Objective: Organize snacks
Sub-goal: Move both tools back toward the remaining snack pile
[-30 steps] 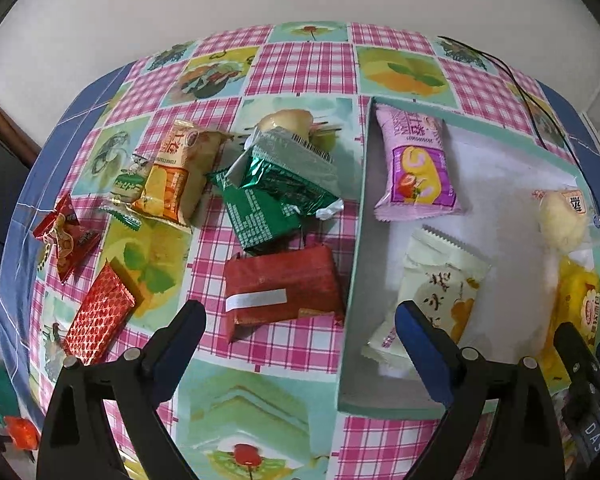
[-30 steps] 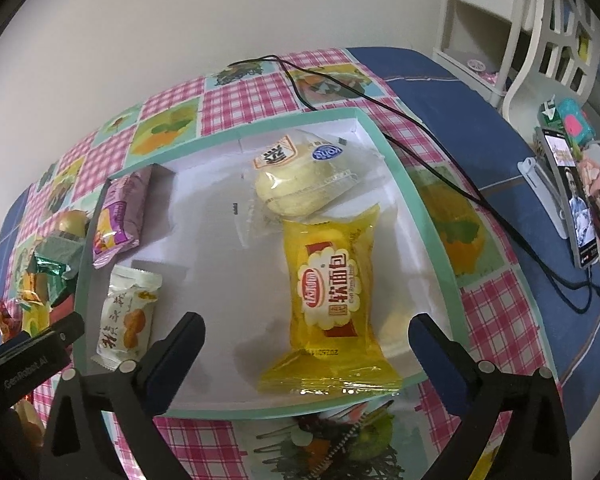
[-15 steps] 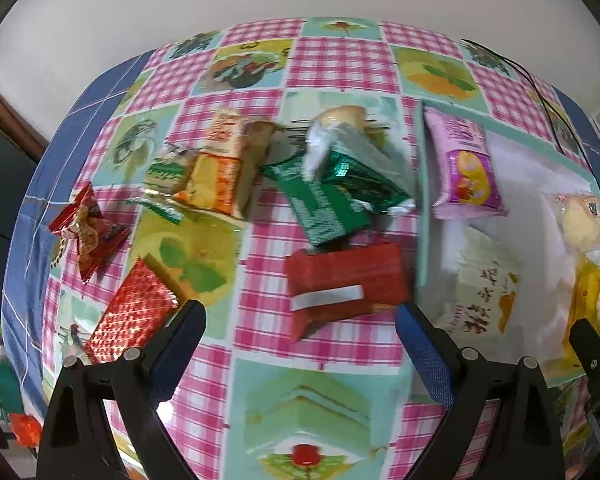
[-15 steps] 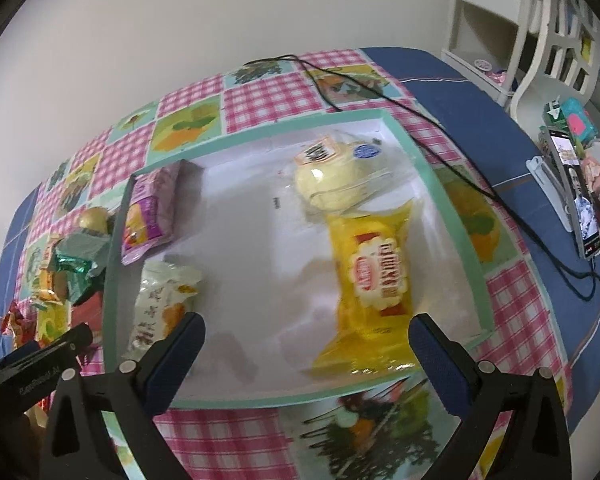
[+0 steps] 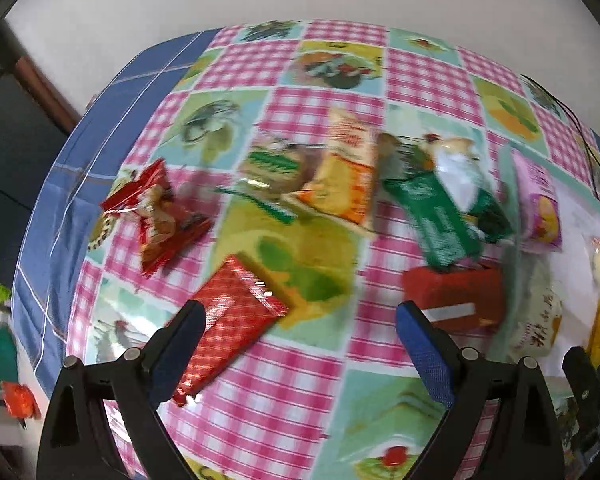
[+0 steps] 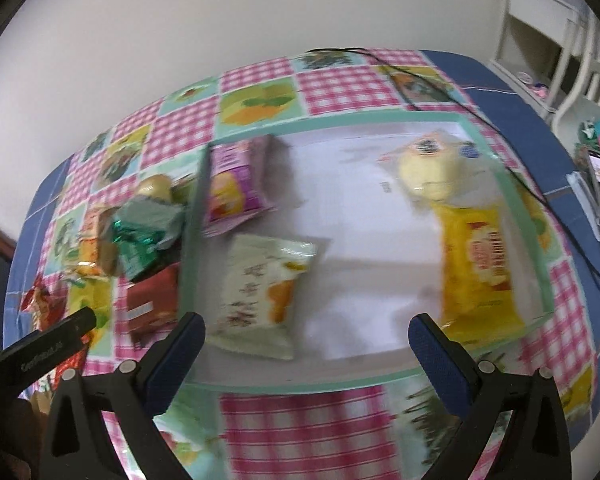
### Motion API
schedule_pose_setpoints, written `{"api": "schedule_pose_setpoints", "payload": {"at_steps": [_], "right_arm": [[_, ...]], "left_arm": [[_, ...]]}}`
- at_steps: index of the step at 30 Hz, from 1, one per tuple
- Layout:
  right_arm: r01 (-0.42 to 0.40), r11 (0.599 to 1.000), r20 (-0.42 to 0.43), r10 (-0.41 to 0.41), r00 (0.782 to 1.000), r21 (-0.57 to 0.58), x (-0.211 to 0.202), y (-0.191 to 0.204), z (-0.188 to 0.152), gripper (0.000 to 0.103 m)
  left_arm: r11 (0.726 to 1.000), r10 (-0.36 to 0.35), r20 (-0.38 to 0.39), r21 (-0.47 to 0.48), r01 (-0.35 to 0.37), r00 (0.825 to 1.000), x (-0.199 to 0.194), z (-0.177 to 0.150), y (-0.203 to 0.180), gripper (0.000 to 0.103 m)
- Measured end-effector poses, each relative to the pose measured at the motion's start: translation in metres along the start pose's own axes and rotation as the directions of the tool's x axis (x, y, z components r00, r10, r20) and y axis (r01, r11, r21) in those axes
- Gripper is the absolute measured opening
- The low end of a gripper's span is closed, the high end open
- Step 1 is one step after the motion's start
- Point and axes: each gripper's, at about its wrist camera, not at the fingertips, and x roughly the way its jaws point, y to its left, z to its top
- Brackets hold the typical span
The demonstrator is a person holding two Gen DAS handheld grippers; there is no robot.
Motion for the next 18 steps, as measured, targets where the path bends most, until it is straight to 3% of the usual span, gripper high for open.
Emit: {"api": "schedule_pose_setpoints", "payload": {"at_steps": [18], "right_arm": [[-0.087,0.989,-0.044,0.082,0.996,-0.122,0.013,0.083,-0.016,0.103]], "left_arm": [[0.989,0.022,-0.052,-0.146,-0.03,0.998,0.025,0.005,0.091,0.096]]}}
